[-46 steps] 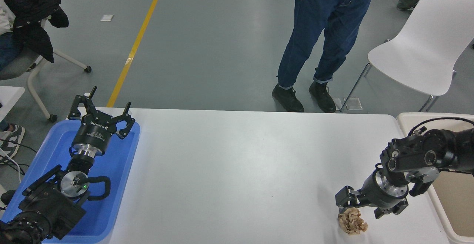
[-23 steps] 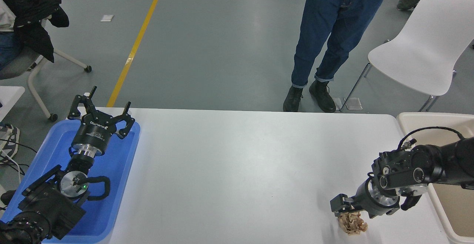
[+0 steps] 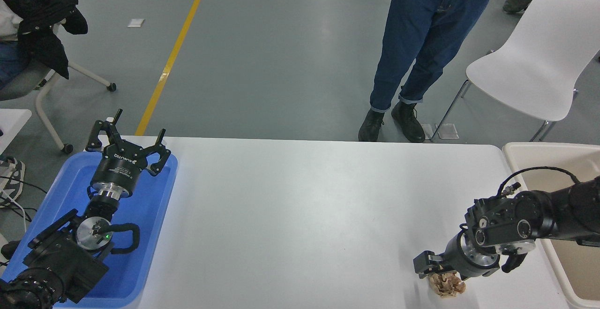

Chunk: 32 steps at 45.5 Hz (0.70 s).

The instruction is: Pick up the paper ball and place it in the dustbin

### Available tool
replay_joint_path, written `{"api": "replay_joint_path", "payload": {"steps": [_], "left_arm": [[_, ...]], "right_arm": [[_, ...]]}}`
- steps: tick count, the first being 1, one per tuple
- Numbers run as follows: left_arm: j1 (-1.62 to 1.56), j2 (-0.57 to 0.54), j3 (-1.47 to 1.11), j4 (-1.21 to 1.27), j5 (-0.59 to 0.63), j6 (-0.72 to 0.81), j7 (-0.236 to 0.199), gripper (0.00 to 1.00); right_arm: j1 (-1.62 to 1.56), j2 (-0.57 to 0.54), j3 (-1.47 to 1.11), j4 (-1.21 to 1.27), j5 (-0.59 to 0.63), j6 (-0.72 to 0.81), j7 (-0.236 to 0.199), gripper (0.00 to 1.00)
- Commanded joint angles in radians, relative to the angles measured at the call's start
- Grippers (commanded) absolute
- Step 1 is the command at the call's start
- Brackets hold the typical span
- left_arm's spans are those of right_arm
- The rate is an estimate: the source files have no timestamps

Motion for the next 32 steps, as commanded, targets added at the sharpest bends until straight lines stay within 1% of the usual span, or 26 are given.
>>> {"api": "replay_joint_path", "payload": {"steps": [1, 2, 5, 6, 9, 13, 16, 18, 24, 32], "left_arm": [[0.000, 0.000, 0.000, -0.001, 0.000, 0.000, 0.000, 1.00], [0.000, 0.000, 0.000, -0.001, 0.000, 0.000, 0.000, 1.00], [0.000, 0.000, 0.000, 0.000, 0.000, 0.000, 0.000, 1.00], [0.000, 0.000, 0.000, -0.001, 0.000, 0.000, 0.000, 1.00], [0.000, 0.000, 0.000, 0.000, 0.000, 0.000, 0.000, 1.00], [0.000, 0.000, 0.000, -0.001, 0.000, 0.000, 0.000, 1.00], [0.000, -0.001, 0.000, 0.000, 0.000, 0.000, 0.000, 1.00], [0.000, -0.001, 0.000, 0.000, 0.000, 0.000, 0.000, 1.00], [0.000, 0.000, 0.000, -0.001, 0.000, 0.000, 0.000, 1.00], [0.000, 0.000, 0.000, 0.000, 0.000, 0.000, 0.002, 1.00]], "right_arm": [[-0.024, 0.005, 0.007, -0.011, -0.004, -0.010, 0.000, 0.81], [-0.025, 0.005, 0.008, -0.011, -0.001, -0.015, 0.000, 0.78], [-0.031, 0.005, 0.007, -0.011, -0.001, -0.022, -0.002, 0.63], [-0.032, 0.005, 0.007, -0.011, -0.001, -0.022, -0.002, 0.57], [-0.033, 0.005, 0.007, -0.011, 0.002, -0.022, -0.002, 0.35], [-0.028, 0.000, 0.009, -0.011, 0.008, -0.022, -0.002, 0.16], [-0.025, -0.006, 0.013, -0.012, 0.017, -0.022, -0.002, 0.08], [-0.021, -0.011, 0.015, -0.011, 0.019, -0.022, -0.002, 0.00], [-0.010, -0.026, 0.010, -0.008, 0.020, -0.012, -0.002, 0.00], [0.044, -0.075, 0.004, 0.026, 0.026, 0.011, -0.002, 0.00]]}}
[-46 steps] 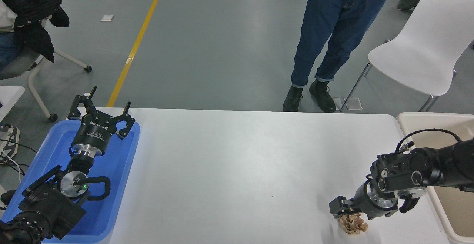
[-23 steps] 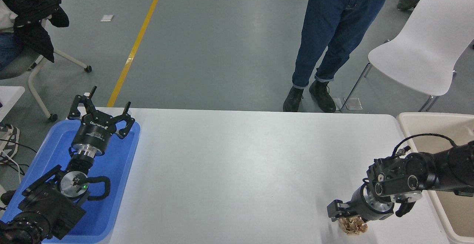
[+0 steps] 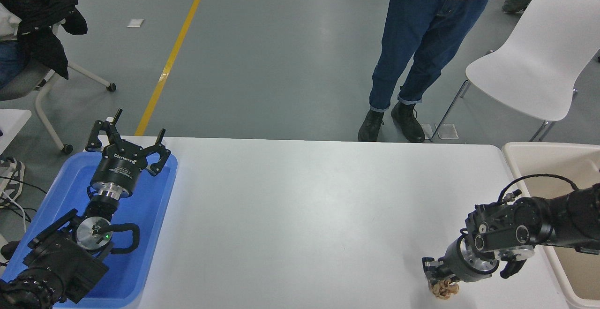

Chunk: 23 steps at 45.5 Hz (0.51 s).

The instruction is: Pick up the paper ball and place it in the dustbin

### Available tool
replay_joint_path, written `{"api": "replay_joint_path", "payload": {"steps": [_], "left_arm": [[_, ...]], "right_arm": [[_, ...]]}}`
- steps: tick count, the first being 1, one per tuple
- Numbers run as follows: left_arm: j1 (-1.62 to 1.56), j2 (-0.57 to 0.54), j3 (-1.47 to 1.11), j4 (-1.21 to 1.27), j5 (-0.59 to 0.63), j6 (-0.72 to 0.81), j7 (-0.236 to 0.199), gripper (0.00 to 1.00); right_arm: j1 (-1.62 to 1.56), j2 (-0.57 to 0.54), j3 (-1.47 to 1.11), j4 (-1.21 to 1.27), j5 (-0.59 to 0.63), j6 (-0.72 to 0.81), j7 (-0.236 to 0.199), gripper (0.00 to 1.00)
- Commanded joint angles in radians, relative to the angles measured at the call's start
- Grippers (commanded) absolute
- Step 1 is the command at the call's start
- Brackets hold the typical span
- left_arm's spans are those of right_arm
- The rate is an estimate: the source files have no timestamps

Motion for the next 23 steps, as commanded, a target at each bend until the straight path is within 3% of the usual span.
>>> {"api": "replay_joint_path", "payload": {"steps": [1, 16, 23], "left_arm": [[0.000, 0.000, 0.000, -0.001, 0.000, 0.000, 0.000, 1.00], [0.000, 0.001, 0.000, -0.001, 0.000, 0.000, 0.002, 1.00], [0.000, 0.000, 0.000, -0.001, 0.000, 0.000, 0.002, 1.00]], "right_arm": [[0.048, -0.047, -0.007, 0.030, 0.007, 0.021, 0.000, 0.00], [0.261, -0.211, -0.042, 0.258, -0.045, 0.049, 0.003, 0.00], [0.429, -0.257, -0.094, 0.324, -0.051, 0.184, 0.003, 0.00]]}}
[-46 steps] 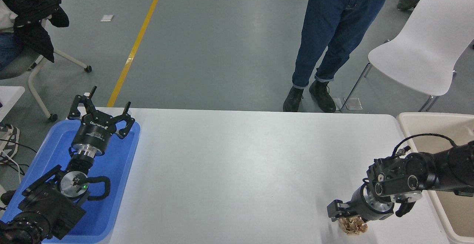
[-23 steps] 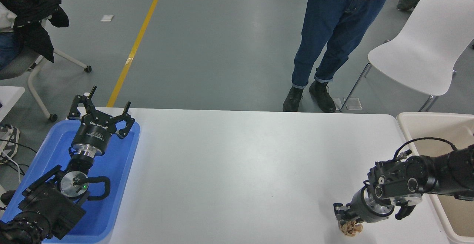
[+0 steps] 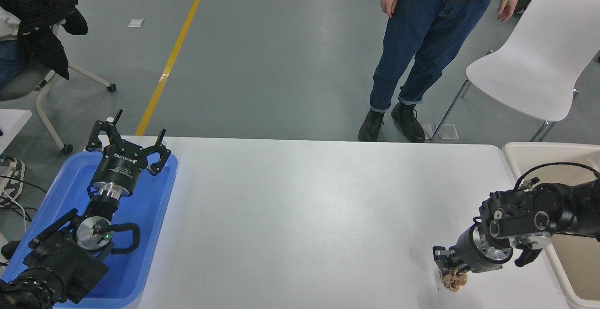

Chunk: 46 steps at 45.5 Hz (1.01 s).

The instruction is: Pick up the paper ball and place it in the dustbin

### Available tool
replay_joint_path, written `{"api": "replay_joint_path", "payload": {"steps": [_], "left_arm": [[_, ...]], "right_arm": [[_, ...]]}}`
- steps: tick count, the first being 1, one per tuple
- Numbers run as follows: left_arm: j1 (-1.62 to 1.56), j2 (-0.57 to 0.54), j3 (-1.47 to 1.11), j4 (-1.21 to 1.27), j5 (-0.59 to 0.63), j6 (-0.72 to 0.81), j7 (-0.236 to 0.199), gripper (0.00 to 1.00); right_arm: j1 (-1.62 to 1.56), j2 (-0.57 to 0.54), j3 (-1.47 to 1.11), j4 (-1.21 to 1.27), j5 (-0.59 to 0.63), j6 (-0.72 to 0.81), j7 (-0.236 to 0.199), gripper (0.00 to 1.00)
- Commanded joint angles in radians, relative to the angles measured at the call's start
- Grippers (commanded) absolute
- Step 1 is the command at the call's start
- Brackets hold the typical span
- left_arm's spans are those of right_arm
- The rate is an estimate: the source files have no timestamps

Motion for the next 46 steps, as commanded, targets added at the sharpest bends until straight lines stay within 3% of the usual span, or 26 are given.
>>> {"api": "replay_joint_path", "payload": {"steps": [1, 13, 33, 46], "left_arm": [[0.000, 0.001, 0.000, 0.001, 0.000, 0.000, 0.000, 1.00], [0.000, 0.001, 0.000, 0.001, 0.000, 0.001, 0.000, 1.00], [0.000, 0.001, 0.000, 0.001, 0.000, 0.000, 0.000, 1.00], [0.000, 0.001, 0.000, 0.000, 0.000, 0.000, 0.000, 1.00]], "right_arm": [[0.240, -0.090, -0.063, 0.117, -0.018, 0.171, 0.001, 0.00], [0.550, -0.153, -0.103, 0.117, -0.009, 0.515, 0.001, 0.00], [0.868, -0.190, -0.166, 0.114, 0.045, 0.515, 0.001, 0.00], [0.908, -0.192, -0.191, 0.111, 0.054, 0.515, -0.001, 0.00]]}}
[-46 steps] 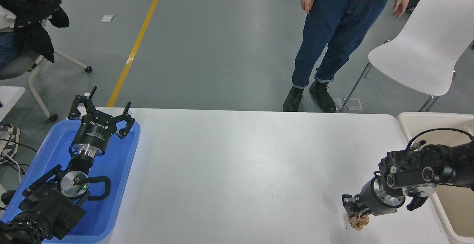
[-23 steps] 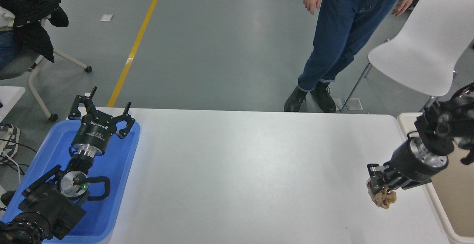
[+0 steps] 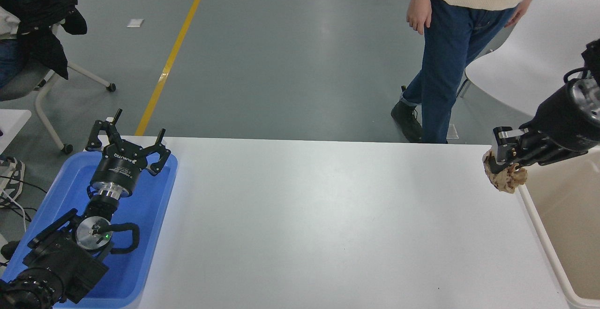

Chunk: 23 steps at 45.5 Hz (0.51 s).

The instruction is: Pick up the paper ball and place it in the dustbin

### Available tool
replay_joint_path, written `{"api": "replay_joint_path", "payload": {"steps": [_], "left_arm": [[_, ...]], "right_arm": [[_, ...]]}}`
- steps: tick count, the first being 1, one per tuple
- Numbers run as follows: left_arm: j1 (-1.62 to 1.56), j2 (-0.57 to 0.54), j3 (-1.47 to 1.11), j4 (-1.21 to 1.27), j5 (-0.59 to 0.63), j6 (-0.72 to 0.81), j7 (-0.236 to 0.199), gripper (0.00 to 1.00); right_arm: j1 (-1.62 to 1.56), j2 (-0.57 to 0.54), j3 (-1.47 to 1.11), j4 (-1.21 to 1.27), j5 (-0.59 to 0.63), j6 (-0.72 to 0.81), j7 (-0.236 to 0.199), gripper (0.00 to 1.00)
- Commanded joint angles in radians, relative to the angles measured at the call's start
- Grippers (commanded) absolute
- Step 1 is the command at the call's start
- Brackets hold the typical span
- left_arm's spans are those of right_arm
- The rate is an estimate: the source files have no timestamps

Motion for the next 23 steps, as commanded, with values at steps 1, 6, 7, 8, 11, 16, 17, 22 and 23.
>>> {"api": "replay_joint_path", "payload": {"steps": [1, 6, 7, 8, 11, 16, 17, 22, 23], "left_arm": [[0.000, 0.000, 0.000, 0.000, 0.000, 0.001, 0.000, 1.00], [0.000, 0.000, 0.000, -0.001, 0.000, 0.001, 0.000, 1.00], [0.000, 0.000, 0.000, 0.000, 0.000, 0.001, 0.000, 1.00], [0.000, 0.000, 0.000, 0.000, 0.000, 0.001, 0.000, 1.00], [0.002, 0.000, 0.000, -0.001, 0.000, 0.001, 0.000, 1.00], [0.000, 0.000, 0.000, -0.001, 0.000, -0.001, 0.000, 1.00], [0.002, 0.000, 0.000, 0.000, 0.000, 0.001, 0.000, 1.00], [0.000, 0.000, 0.000, 0.000, 0.000, 0.001, 0.000, 1.00], [0.000, 0.000, 0.000, 0.000, 0.000, 0.001, 0.000, 1.00]], "right_arm": [[0.063, -0.006, -0.027, -0.002, 0.011, 0.008, 0.000, 0.00], [0.084, -0.006, -0.060, -0.005, 0.011, 0.008, 0.000, 0.00], [0.089, -0.008, -0.066, -0.005, 0.010, 0.008, 0.000, 0.00], [0.090, -0.009, -0.073, -0.007, 0.010, 0.008, 0.000, 0.00], [0.093, -0.017, -0.100, -0.011, 0.001, 0.008, -0.003, 0.00], [0.089, -0.063, -0.172, -0.060, -0.013, 0.008, -0.007, 0.00], [0.084, -0.072, -0.184, -0.068, -0.019, 0.008, -0.008, 0.00], [0.046, -0.087, -0.264, -0.086, -0.084, 0.008, -0.008, 0.00], [0.035, -0.089, -0.279, -0.088, -0.087, 0.008, -0.008, 0.00]]}}
